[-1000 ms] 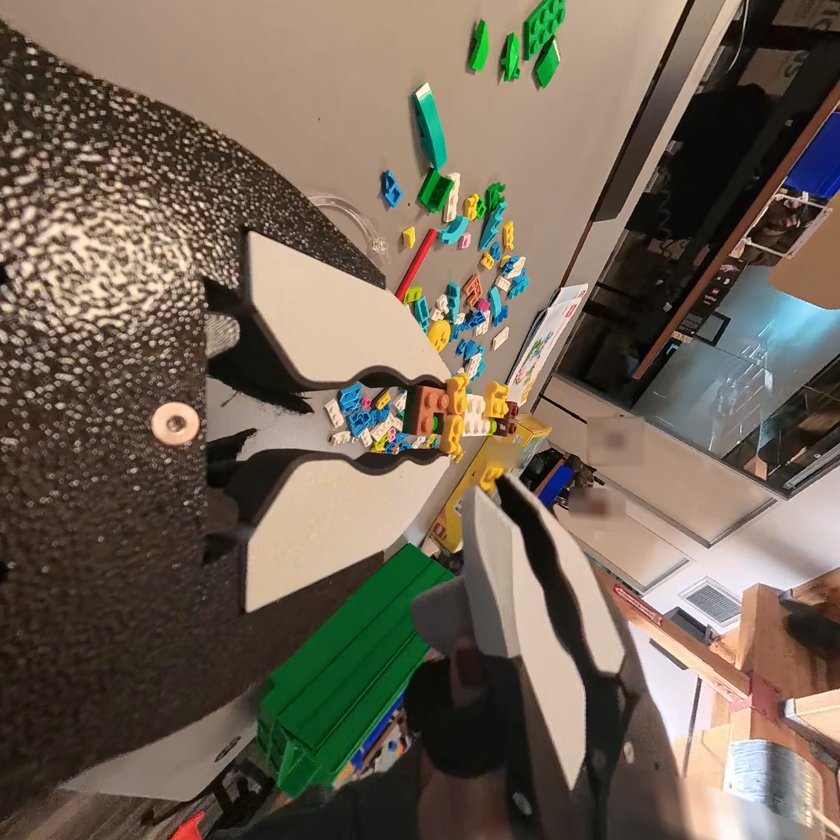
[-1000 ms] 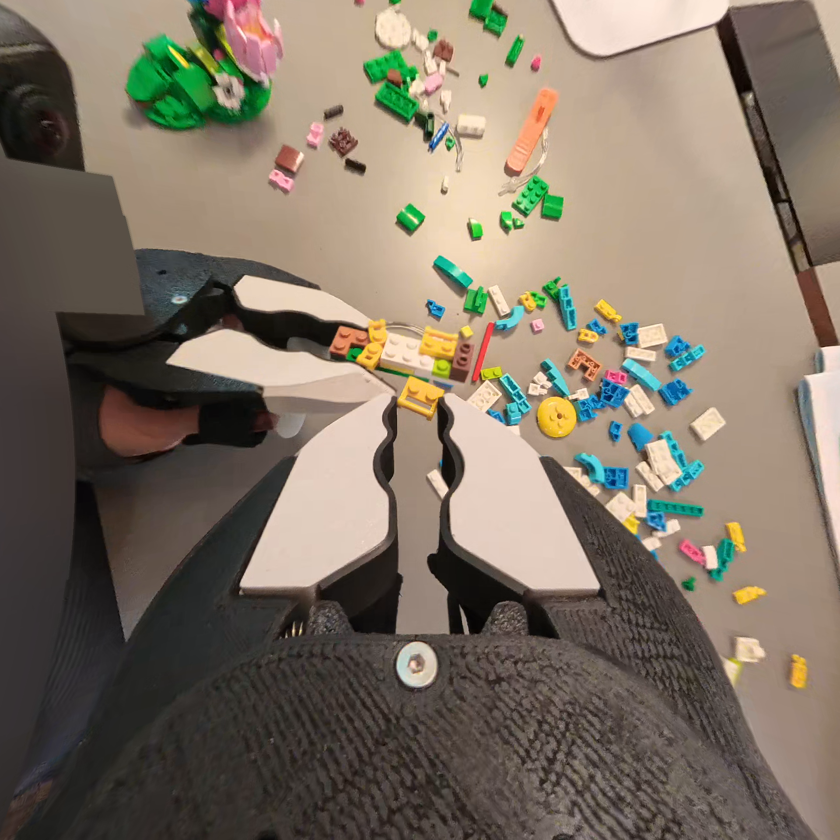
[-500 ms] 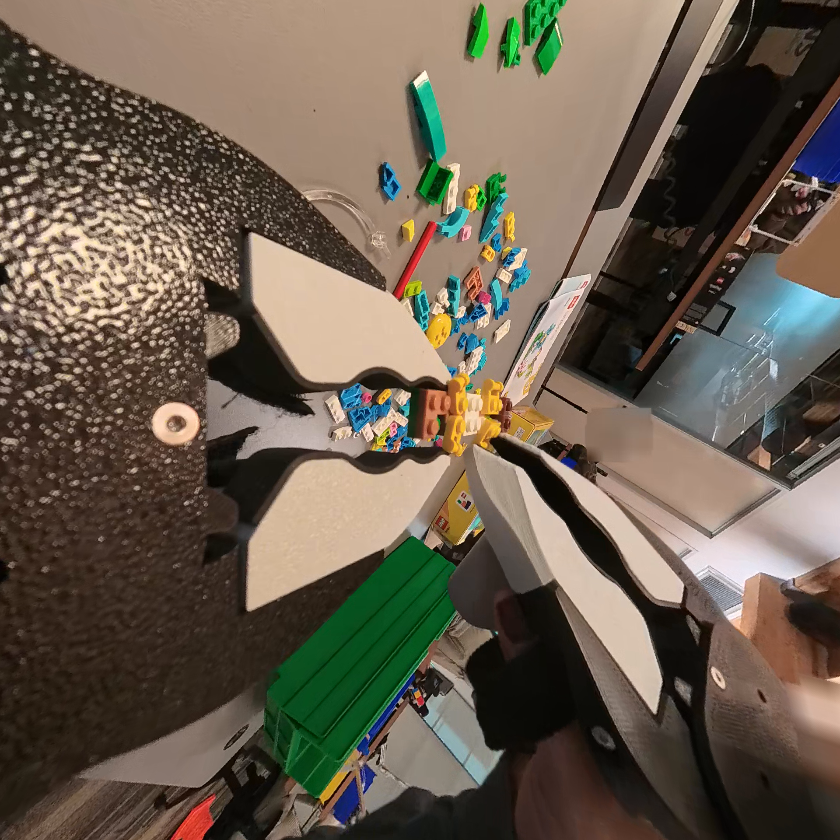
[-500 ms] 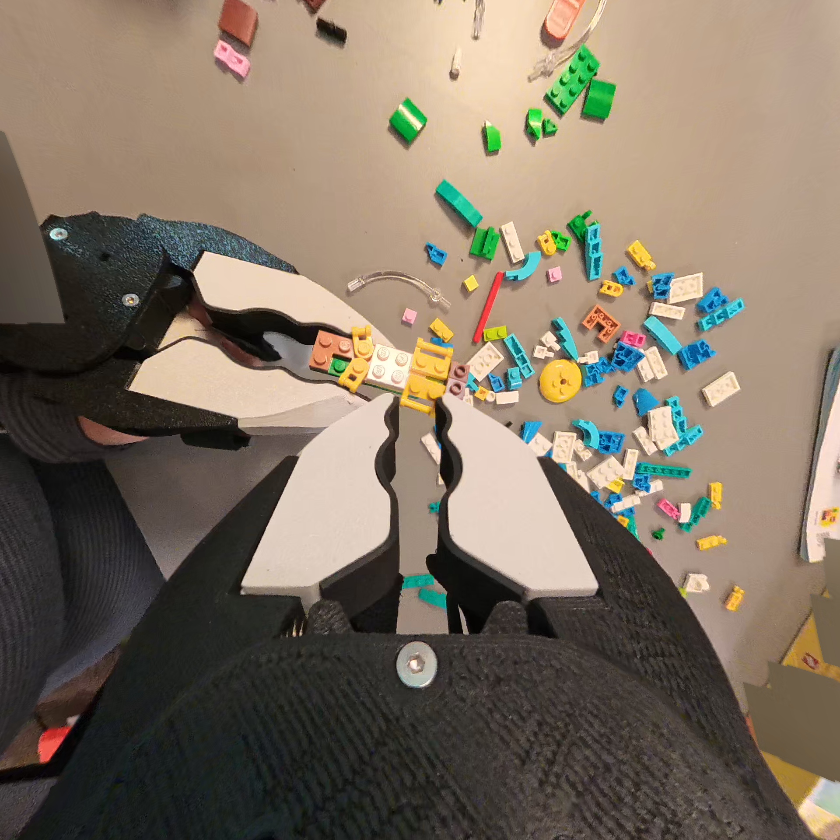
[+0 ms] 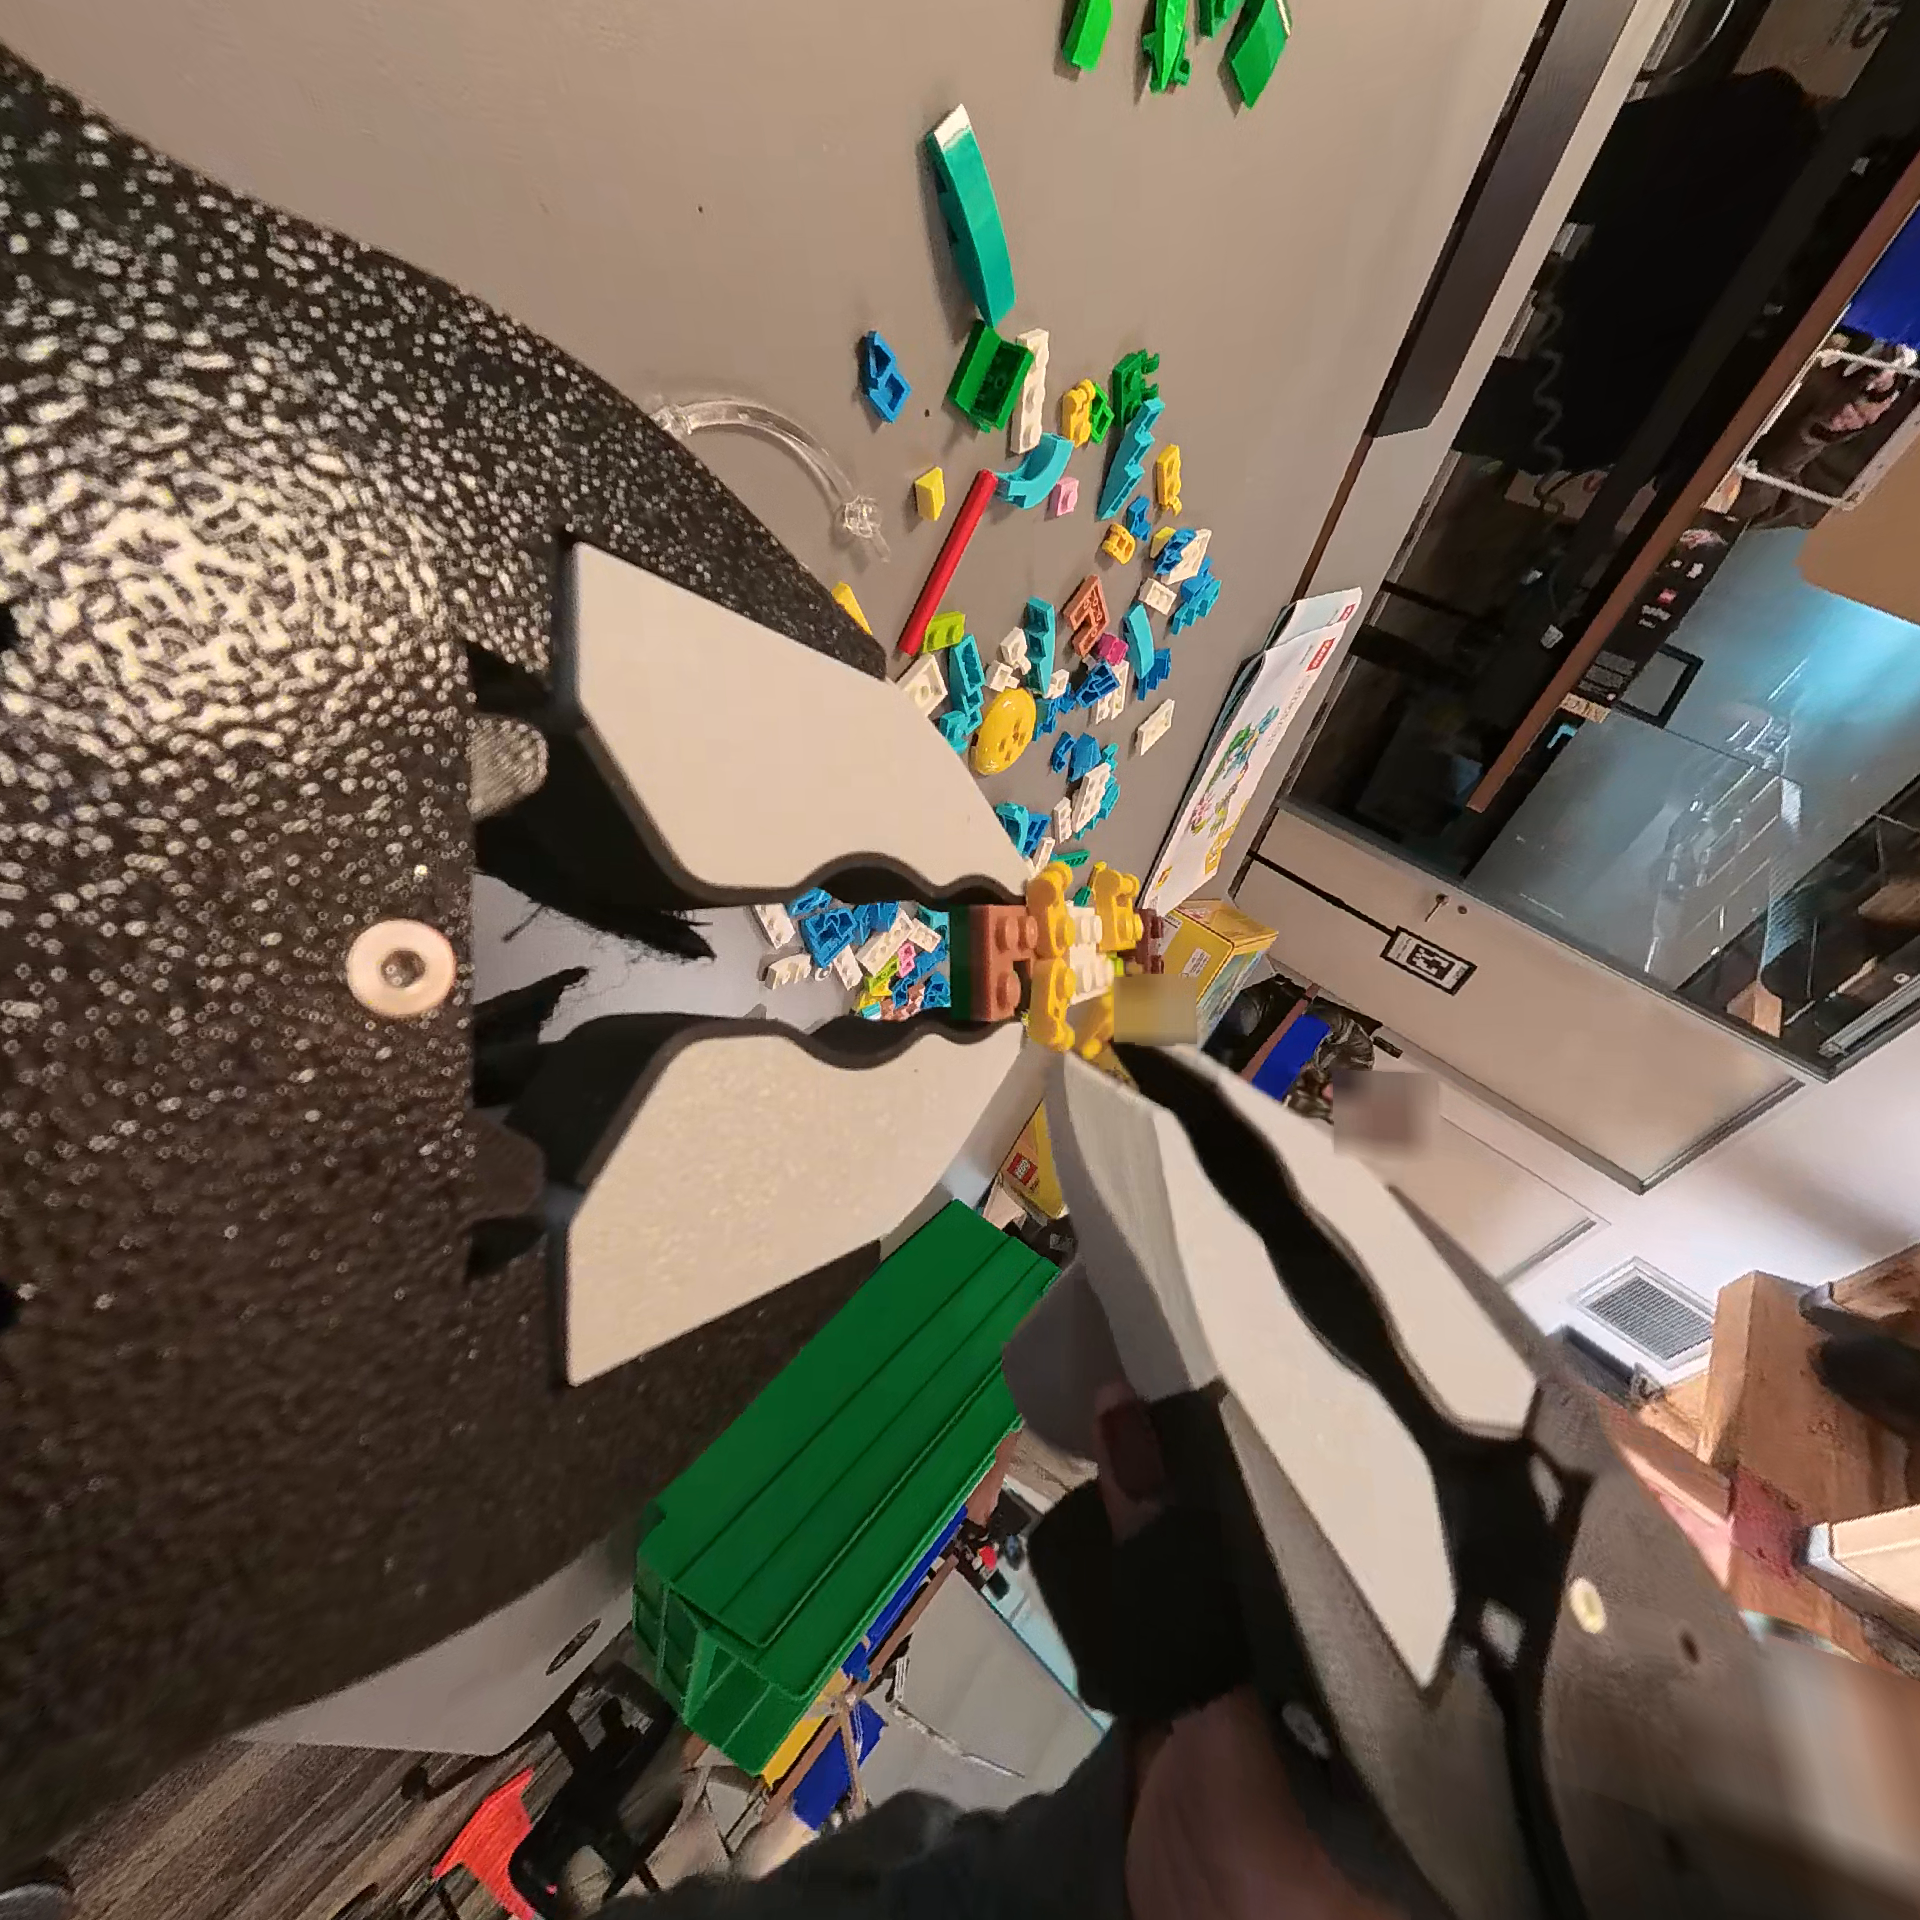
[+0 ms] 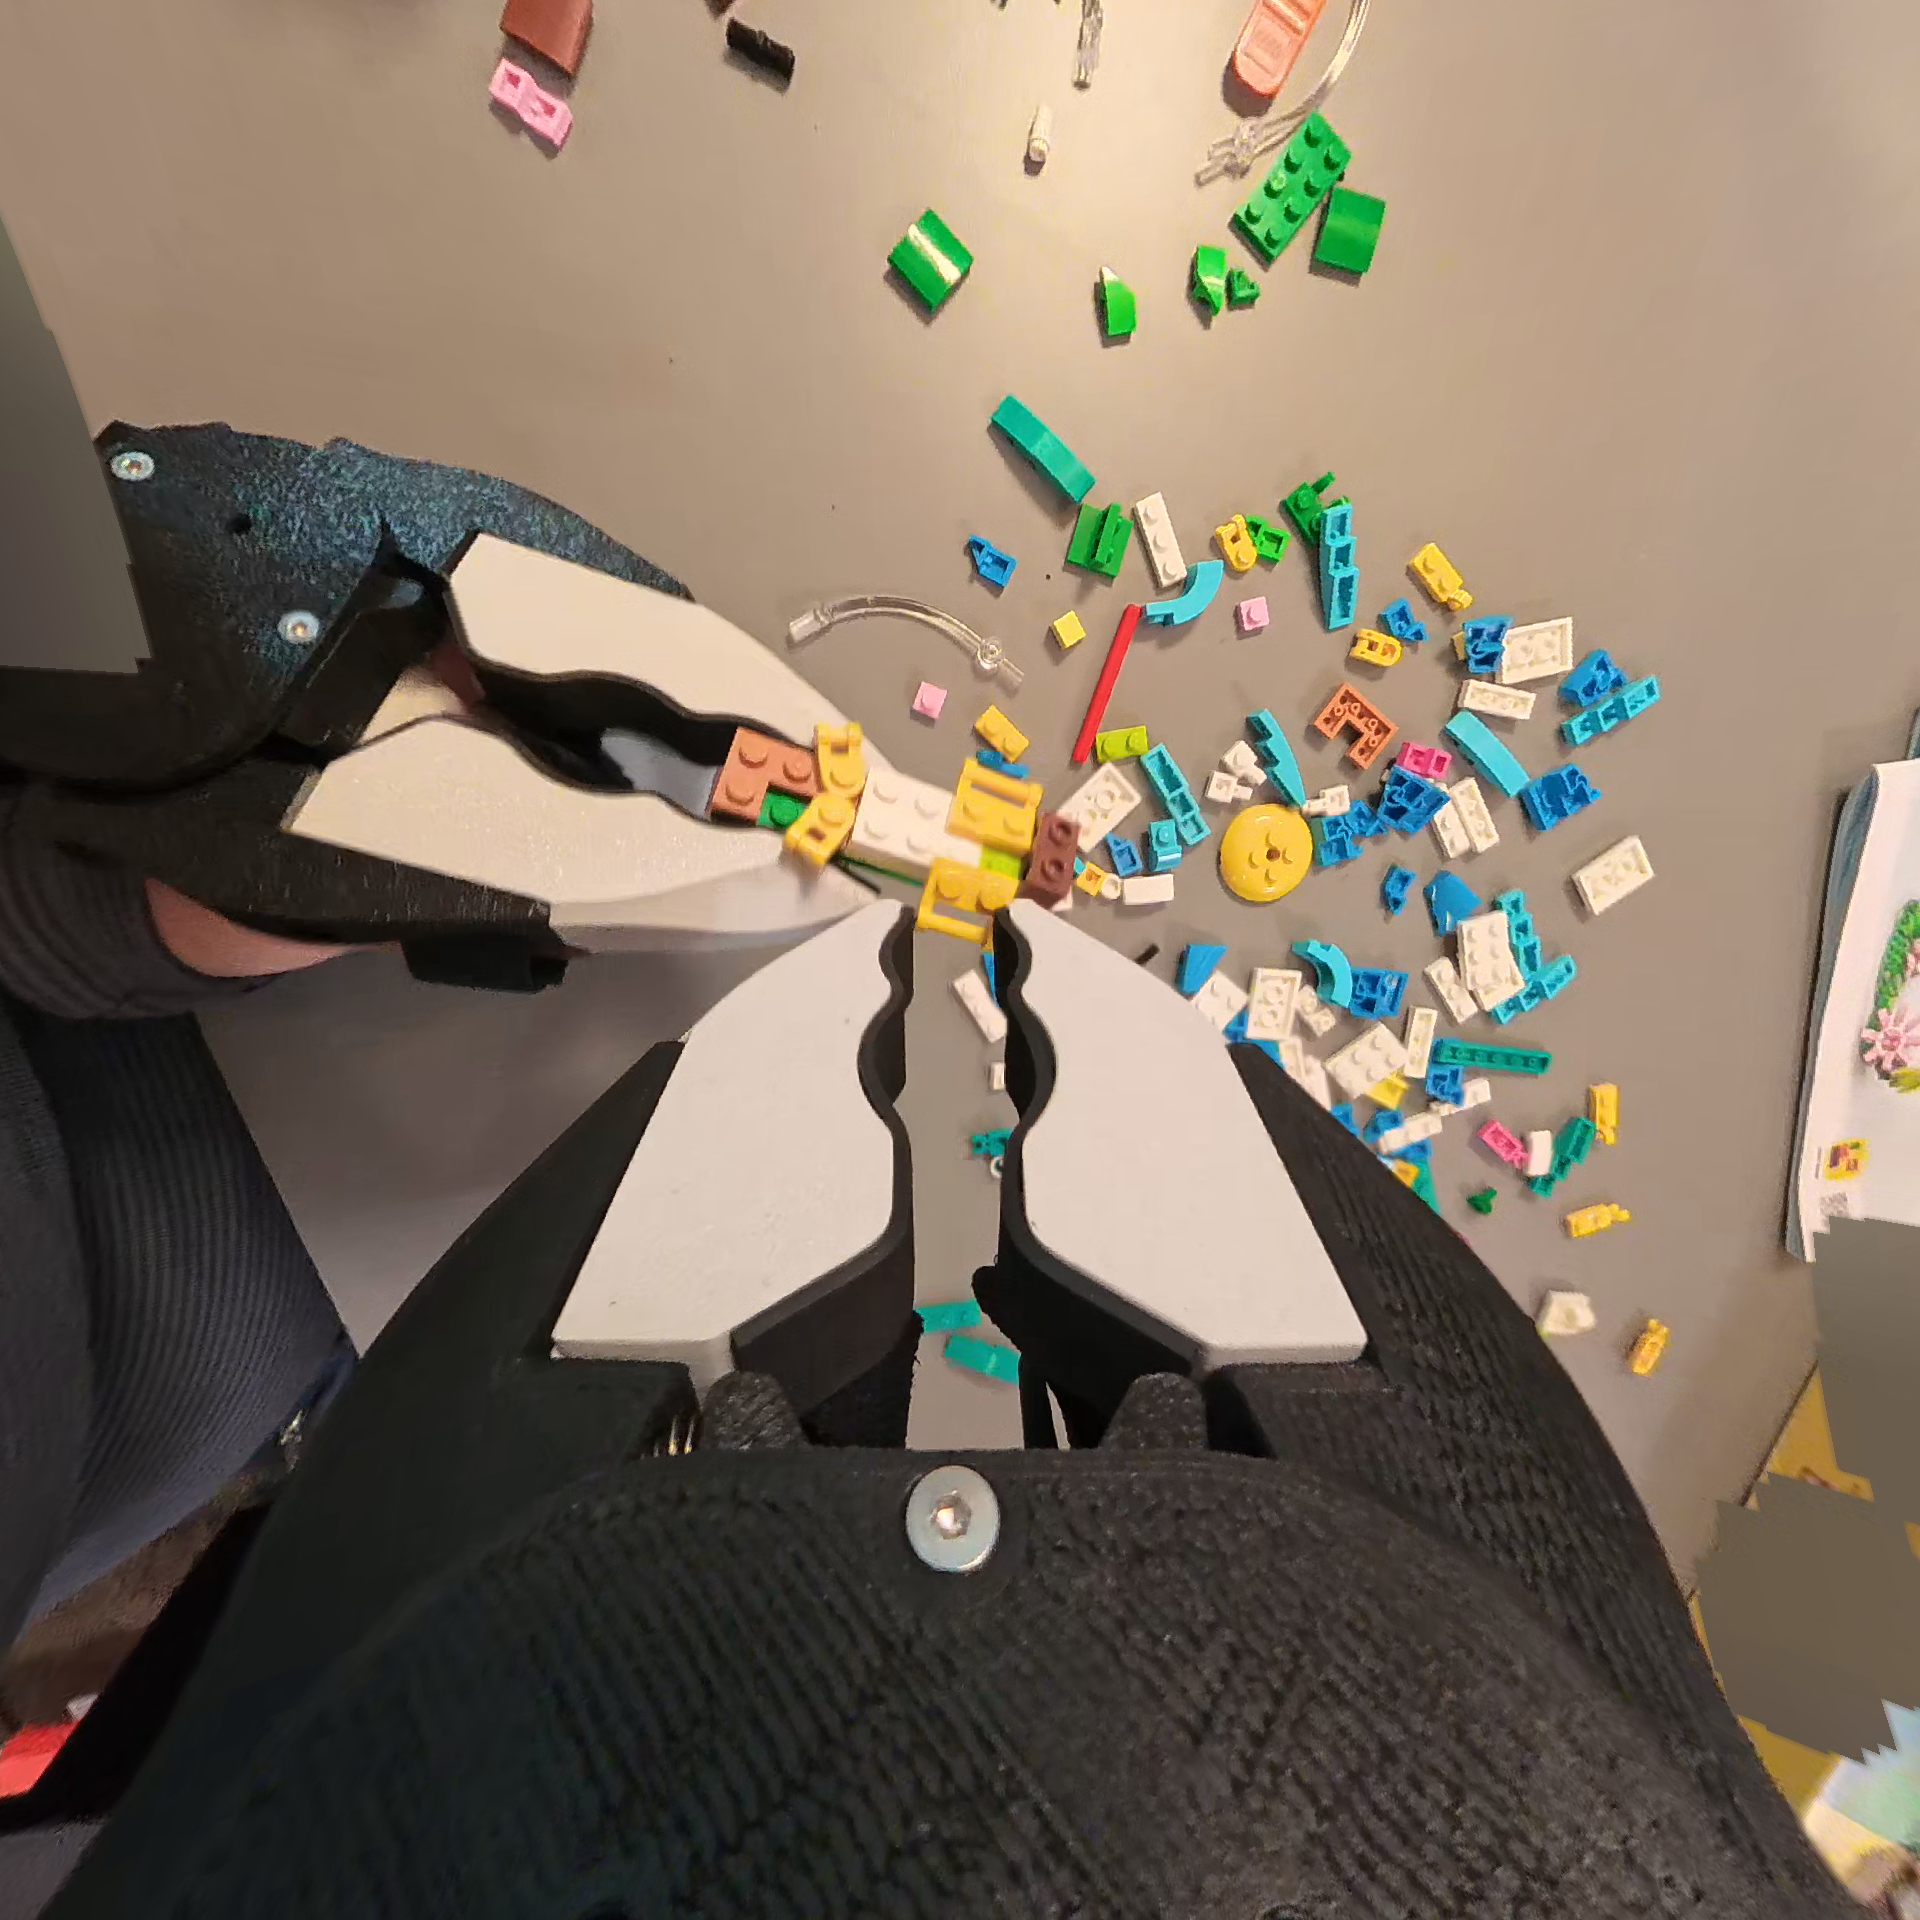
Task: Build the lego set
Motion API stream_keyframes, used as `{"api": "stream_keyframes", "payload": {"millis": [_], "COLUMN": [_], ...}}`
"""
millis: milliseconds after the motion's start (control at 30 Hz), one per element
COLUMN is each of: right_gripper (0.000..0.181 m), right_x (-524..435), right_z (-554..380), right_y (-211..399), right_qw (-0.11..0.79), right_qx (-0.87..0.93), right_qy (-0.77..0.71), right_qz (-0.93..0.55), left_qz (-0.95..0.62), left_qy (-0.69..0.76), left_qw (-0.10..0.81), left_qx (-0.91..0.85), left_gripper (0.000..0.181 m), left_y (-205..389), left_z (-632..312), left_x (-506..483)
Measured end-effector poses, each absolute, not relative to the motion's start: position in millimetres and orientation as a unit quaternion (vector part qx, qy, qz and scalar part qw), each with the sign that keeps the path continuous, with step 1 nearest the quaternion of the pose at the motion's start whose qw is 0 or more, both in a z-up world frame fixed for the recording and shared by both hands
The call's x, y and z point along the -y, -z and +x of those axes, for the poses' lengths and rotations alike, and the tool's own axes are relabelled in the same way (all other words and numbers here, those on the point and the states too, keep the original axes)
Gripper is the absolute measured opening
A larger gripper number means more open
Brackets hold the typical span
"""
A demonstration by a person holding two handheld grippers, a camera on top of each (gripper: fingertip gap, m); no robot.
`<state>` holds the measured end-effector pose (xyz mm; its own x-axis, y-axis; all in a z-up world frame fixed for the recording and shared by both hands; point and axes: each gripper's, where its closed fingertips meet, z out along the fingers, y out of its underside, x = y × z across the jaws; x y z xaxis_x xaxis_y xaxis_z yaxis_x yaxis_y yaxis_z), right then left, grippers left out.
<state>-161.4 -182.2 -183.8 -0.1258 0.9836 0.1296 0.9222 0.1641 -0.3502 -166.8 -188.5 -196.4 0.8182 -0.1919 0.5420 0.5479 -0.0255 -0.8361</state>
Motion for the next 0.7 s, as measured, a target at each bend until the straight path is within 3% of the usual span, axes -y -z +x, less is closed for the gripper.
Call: {"api": "stream_keyframes", "payload": {"millis": [67,133,267,400,567,700], "right_gripper": [0.013,0.001,0.001,0.002,0.032,0.032], "right_x": [179,181,198,207,196,197], "right_z": [-148,-131,-98,-86,-93,-111], "right_y": [184,195,252,282,254,187], "right_qw": [0.187,0.192,0.152,0.169,0.282,0.355], "right_qx": [0.729,0.712,0.687,0.687,0.662,0.531], "right_qy": [-0.096,-0.120,-0.165,-0.173,-0.213,-0.423], "right_qz": [-0.651,-0.664,-0.691,-0.685,-0.661,-0.643], "left_qz": [-0.664,-0.664,-0.668,-0.671,-0.662,-0.641], "left_qy": [0.269,0.263,0.253,0.231,0.151,0.068], "left_qw": [0.685,0.688,0.692,0.701,0.734,0.763], "left_qx": [0.132,0.126,0.105,0.066,0.008,-0.041], "left_gripper": [0.017,0.017,0.017,0.017,0.017,0.017], "left_y": [196,195,193,189,176,158], "left_z": [-167,-167,-162,-152,-150,-150], "left_x": [189,189,190,191,196,201]}}
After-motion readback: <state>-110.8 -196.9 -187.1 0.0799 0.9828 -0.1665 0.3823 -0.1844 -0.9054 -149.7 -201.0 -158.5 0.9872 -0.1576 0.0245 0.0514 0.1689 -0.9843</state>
